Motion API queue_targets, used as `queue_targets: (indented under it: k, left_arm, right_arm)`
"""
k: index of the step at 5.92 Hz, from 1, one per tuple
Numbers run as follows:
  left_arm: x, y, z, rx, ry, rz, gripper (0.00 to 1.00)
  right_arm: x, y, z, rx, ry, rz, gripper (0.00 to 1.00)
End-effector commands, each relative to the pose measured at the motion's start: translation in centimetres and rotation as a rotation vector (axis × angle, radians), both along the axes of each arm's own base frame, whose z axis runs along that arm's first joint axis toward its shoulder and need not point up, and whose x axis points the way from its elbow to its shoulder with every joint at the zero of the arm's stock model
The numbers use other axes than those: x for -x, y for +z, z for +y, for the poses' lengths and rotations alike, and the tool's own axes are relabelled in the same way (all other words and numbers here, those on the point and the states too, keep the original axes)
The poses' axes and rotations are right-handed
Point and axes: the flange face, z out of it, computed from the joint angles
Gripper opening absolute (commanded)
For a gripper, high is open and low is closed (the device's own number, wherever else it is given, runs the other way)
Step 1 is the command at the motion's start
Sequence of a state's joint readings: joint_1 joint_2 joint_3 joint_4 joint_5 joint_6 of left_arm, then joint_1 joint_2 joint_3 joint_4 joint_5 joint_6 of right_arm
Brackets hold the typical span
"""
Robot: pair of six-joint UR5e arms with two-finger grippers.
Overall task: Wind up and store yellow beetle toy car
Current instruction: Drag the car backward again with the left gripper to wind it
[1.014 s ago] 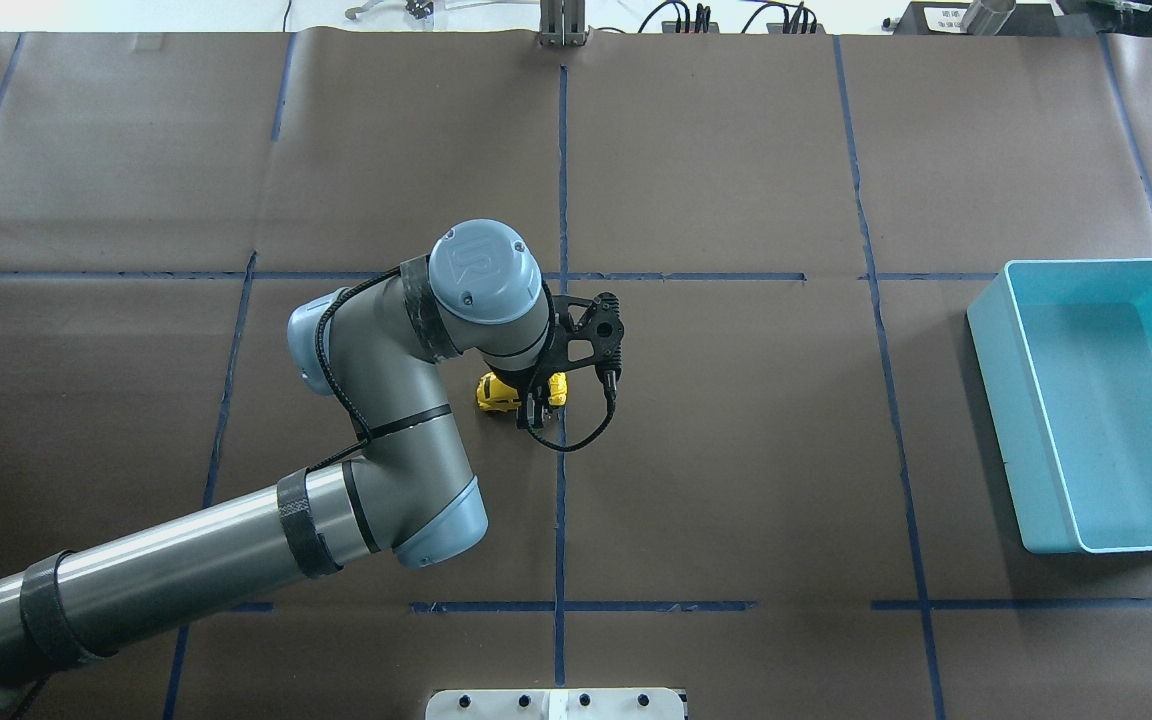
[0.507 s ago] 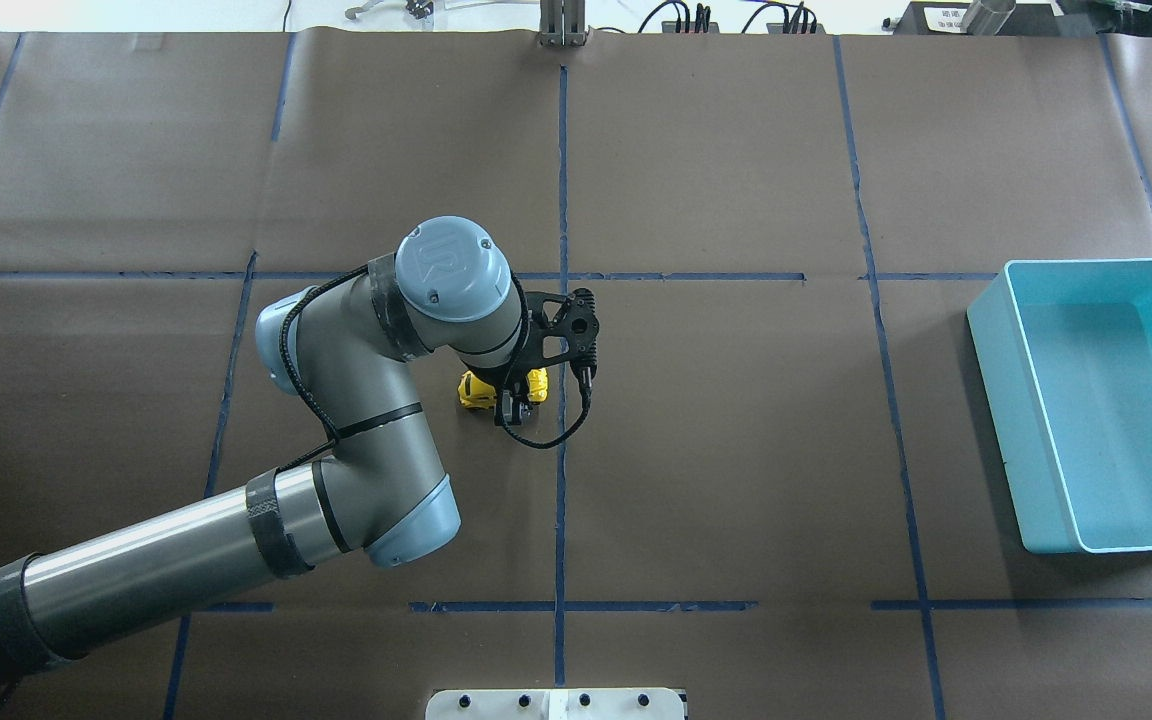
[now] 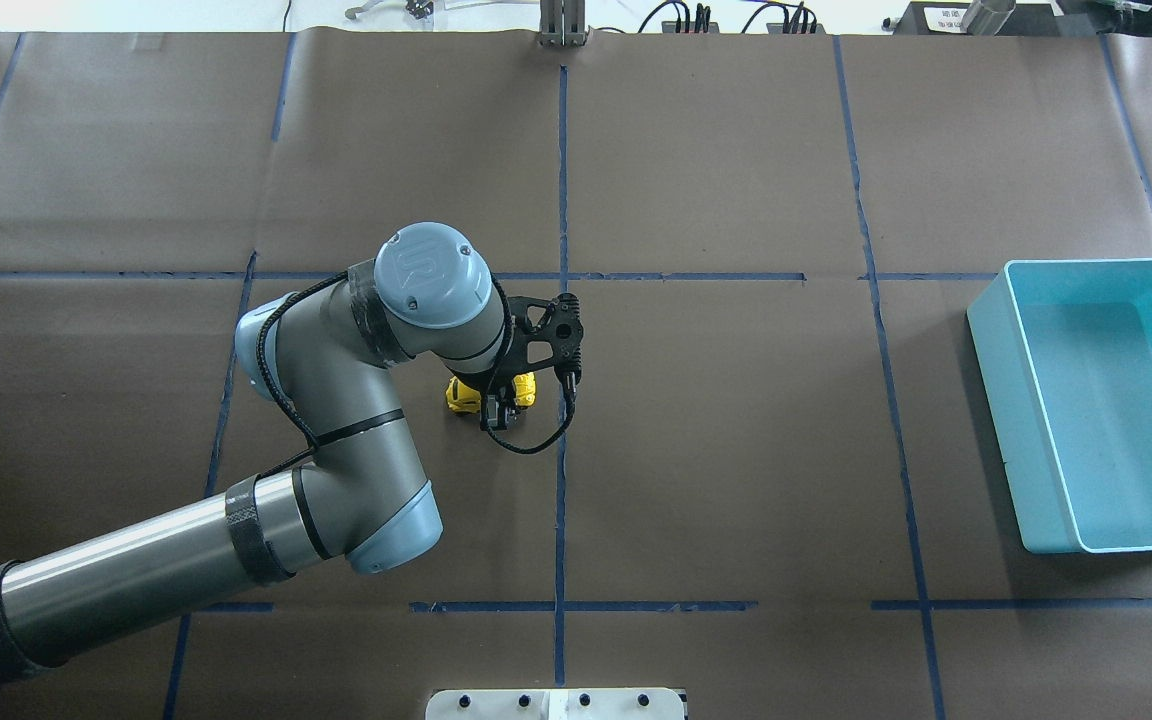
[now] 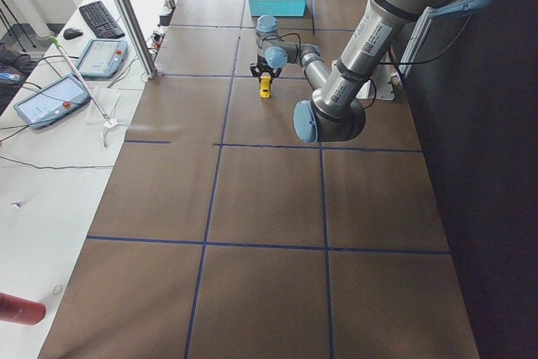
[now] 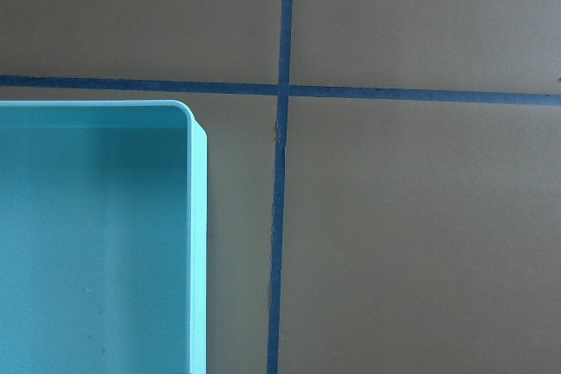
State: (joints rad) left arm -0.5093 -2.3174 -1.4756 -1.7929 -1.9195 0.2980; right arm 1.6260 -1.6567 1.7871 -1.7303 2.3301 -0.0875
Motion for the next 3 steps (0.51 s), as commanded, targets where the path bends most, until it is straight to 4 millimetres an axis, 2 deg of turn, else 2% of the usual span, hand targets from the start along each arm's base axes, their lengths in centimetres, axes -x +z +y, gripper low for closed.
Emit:
queue_targets:
  k: [1, 2, 3]
  left_arm:
    - [-0.3, -1.7, 0.2, 0.013, 0.026, 0.025, 0.0]
    - [-1.4, -3.2, 0.2, 0.01, 0.035, 0.029, 0.0]
    - [-3.7, -4.3, 1.1, 0.023, 0.073, 0.031, 0.0]
  right_arm:
    - [0.0, 0.0, 0.0, 0.0, 0.0, 0.0, 1.0]
    - [0.0, 0.0, 0.0, 0.0, 0.0, 0.0, 1.0]
    - [0.0, 0.0, 0.0, 0.0, 0.0, 0.0, 1.0]
